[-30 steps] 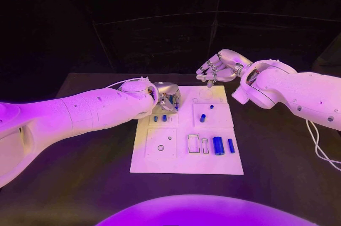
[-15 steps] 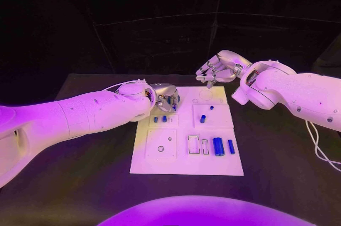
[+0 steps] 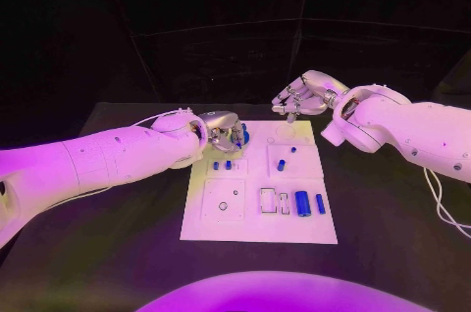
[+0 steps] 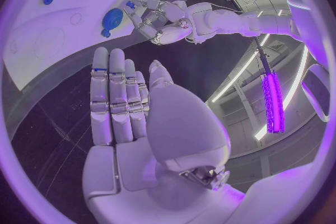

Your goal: Assemble the parts on the task board

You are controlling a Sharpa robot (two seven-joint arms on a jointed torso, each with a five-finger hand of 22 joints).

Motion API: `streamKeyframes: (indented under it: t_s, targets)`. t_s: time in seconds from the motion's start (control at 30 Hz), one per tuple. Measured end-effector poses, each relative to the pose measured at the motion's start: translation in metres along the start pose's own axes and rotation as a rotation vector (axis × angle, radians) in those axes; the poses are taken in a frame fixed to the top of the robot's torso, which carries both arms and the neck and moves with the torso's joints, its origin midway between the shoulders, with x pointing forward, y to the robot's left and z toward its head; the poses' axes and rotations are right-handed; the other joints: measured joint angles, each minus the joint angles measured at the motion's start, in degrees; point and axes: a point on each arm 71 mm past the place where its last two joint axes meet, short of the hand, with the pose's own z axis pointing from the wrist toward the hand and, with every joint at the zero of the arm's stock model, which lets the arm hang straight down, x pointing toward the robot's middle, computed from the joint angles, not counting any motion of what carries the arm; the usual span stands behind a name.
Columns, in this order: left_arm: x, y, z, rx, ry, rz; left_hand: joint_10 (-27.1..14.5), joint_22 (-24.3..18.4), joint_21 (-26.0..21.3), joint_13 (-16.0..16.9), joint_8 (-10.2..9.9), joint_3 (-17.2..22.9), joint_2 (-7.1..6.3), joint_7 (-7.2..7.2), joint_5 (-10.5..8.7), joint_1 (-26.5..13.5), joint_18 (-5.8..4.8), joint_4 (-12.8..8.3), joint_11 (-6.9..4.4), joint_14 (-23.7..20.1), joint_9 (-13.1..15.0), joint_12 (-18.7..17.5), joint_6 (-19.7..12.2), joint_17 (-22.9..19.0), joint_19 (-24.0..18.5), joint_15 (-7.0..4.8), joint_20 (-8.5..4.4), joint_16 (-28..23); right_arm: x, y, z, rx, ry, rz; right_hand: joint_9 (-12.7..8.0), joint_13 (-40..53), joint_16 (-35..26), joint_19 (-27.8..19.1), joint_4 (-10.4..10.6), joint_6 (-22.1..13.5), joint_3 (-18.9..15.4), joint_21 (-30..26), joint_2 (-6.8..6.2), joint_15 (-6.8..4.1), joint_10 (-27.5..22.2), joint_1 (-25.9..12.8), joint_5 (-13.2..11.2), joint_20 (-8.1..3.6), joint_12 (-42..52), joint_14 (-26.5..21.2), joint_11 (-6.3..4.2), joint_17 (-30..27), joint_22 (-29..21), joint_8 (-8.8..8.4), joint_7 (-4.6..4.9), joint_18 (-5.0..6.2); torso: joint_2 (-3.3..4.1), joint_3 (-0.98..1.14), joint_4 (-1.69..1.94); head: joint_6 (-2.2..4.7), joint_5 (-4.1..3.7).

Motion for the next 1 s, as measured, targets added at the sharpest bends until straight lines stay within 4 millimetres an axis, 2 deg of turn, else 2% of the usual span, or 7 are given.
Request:
streamKeyframes:
  t_s: [0.27,0.57,1.0]
  targets:
    - [-0.006,0.008,-0.010,-0.012,-0.017,-0.023,0.2,0.2,0.0,0.0,-0.3,0.2,-0.08,-0.01,-0.04,-0.1,0.00,-0.2,0.20,0.0,0.0,0.0,0.4,-0.1,0.0,0.00,0.00,0.0,-0.001,-0.001,-0.001,0.001,-0.001,0.000,0.0,0.0,0.0,0.0,0.0,0.0,0.0,0.0,0.00,0.00,0.0,0.0,0.0,0.00,0.0,0.0,0.00,0.0,0.0,0.00,0.00,0.00,0.02,-0.02,-0.02,0.05,0.15]
    - [-0.009,0.021,-0.020,-0.039,-0.021,-0.040,0.6,0.2,0.0,0.0,-0.3,0.3,-0.37,0.02,-0.18,-0.4,0.00,-0.2,-0.20,0.0,0.0,-0.4,0.4,-0.2,0.0,0.00,0.00,0.0,-0.001,-0.001,-0.001,0.002,-0.001,0.000,0.0,0.0,0.0,0.0,0.0,0.0,0.0,0.0,0.00,0.00,0.0,0.0,0.0,0.00,0.0,0.0,0.00,0.0,0.0,0.00,0.00,0.00,0.03,-0.01,-0.07,0.03,0.19]
    - [-0.007,0.029,-0.026,-0.061,0.029,-0.051,1.0,0.3,0.3,0.0,-0.6,0.4,-0.63,-0.19,-0.19,-1.3,0.00,-0.1,-0.20,0.0,0.0,-0.8,0.6,-0.7,0.0,0.00,0.00,0.0,-0.001,-0.002,-0.001,0.003,-0.002,-0.001,0.0,0.0,0.0,0.0,0.0,0.0,0.0,0.0,0.00,0.00,0.0,0.0,0.0,0.00,0.0,0.0,0.00,0.0,0.0,0.00,0.00,0.00,0.04,0.01,-0.16,-0.07,0.16]
